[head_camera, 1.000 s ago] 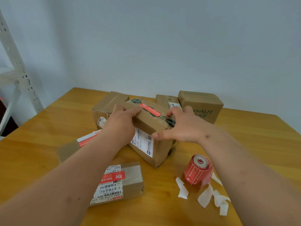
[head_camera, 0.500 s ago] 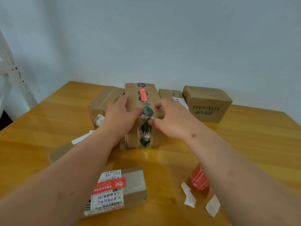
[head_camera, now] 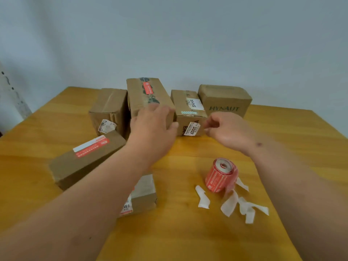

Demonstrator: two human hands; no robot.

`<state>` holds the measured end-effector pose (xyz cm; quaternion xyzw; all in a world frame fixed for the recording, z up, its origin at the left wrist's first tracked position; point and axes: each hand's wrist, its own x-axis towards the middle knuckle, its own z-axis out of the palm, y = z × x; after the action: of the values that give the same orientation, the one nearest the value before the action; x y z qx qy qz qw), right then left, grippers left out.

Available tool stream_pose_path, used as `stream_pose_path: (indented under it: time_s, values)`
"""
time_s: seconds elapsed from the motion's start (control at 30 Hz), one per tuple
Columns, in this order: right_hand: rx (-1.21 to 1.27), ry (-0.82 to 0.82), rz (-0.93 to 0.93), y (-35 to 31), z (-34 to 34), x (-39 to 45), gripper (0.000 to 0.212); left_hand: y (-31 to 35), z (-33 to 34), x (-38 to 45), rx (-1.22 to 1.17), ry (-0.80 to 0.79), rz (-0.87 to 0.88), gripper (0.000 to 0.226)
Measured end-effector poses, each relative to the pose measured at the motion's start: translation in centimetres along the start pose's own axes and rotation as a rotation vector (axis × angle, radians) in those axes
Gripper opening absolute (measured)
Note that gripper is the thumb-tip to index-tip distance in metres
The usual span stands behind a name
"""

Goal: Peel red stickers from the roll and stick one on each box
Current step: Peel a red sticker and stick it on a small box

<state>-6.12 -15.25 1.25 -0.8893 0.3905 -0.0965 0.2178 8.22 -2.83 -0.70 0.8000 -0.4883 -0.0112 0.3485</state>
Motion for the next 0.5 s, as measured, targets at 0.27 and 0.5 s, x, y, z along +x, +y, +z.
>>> stream_pose_path:
  time_s: [0.27, 0.5]
  values:
    - [0.188, -0.232, 0.139, 5.1, -0.2, -5.3, 0.044, 3.3, 5.5, -4.3, -0.101, -0.419, 0.03, 0.043]
    - [0.245, -0.273, 0.094, 6.1, 0.1, -7.3, 0.051, 4.8, 7.9, -6.1, -0.237, -0.374, -0.032, 0.044]
